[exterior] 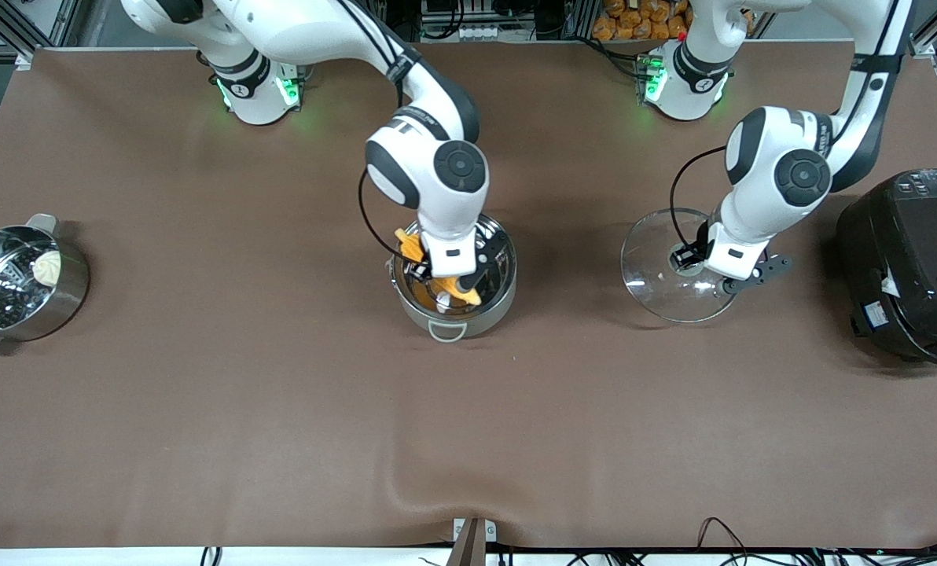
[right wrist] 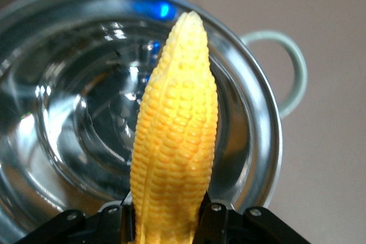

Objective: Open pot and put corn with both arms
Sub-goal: 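Lift the lid aside with the left gripper while the right gripper carries corn, then lower the corn into the pot and open the right gripper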

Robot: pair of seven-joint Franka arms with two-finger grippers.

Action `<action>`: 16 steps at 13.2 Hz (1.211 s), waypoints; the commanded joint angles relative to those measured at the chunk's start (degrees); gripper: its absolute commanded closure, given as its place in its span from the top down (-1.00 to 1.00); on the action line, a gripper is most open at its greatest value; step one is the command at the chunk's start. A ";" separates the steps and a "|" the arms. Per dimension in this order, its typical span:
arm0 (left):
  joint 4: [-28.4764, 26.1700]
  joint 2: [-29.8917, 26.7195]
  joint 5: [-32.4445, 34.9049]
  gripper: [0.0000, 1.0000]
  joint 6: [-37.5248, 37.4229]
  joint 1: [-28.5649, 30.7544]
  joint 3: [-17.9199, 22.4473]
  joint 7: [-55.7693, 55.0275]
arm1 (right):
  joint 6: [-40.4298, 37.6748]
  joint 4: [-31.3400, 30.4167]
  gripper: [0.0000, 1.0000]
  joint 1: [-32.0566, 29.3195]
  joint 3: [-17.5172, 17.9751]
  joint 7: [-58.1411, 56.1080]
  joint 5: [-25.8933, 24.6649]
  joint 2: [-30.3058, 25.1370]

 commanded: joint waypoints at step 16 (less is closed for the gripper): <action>-2.95 6.97 0.49 1.00 14.56 2.25 -0.79 4.98 | -5.08 0.99 1.00 0.83 -0.53 5.70 -3.82 0.12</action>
